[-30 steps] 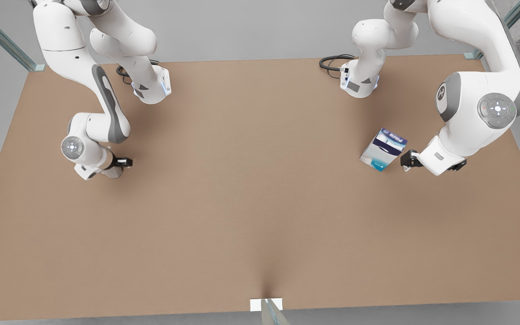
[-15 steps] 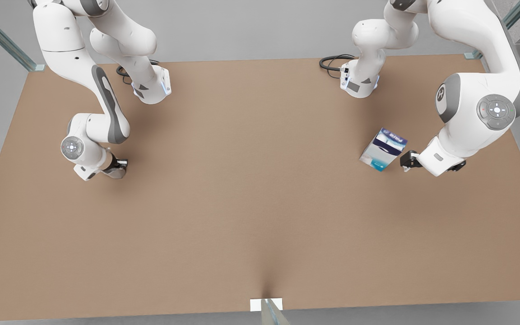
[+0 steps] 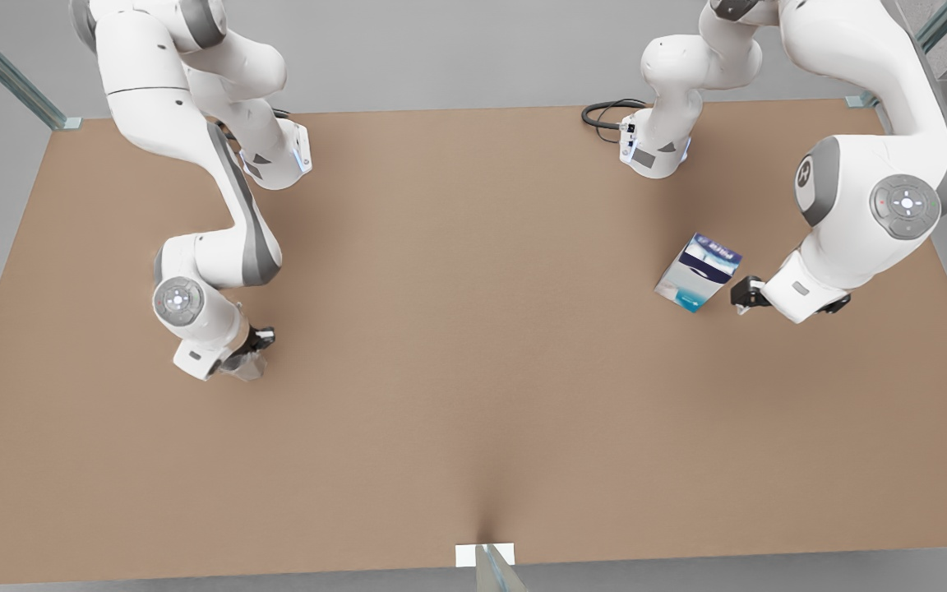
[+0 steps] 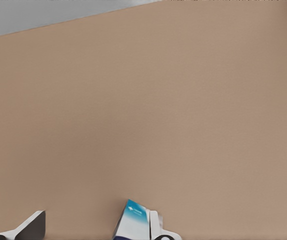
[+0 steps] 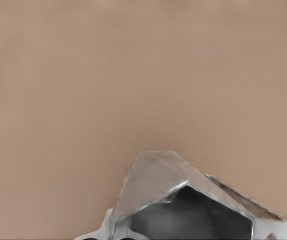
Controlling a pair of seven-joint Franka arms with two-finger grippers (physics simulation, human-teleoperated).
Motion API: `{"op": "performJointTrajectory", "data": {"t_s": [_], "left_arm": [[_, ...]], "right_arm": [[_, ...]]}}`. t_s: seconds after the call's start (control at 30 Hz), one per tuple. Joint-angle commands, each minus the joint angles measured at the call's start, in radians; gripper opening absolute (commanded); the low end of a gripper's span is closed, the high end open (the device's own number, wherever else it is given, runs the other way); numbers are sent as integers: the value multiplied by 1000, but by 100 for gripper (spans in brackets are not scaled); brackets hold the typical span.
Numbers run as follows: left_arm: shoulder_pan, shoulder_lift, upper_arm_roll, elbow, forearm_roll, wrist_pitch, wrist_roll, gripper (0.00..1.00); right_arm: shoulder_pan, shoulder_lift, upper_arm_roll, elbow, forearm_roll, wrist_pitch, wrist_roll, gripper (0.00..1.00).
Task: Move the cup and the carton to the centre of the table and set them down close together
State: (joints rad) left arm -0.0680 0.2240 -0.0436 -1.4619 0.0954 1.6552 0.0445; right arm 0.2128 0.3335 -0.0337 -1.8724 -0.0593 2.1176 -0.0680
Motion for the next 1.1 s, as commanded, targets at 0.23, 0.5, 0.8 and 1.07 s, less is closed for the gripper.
{"op": "performJointTrajectory", "data": {"t_s": [0.23,0.5,0.8,1.07], "left_arm": [[2,8,18,0,1,6,0,100],[2,12,37,0,1,8,-2,100],[2,21,38,-2,0,28,-6,100],[2,20,38,-2,0,28,-11,100]], "right_arm": [[275,289,-2,438,104,-76,309,21],[418,539,-6,858,151,-65,450,21],[551,731,-41,951,147,55,582,21],[550,725,-41,951,139,74,585,88]]}}
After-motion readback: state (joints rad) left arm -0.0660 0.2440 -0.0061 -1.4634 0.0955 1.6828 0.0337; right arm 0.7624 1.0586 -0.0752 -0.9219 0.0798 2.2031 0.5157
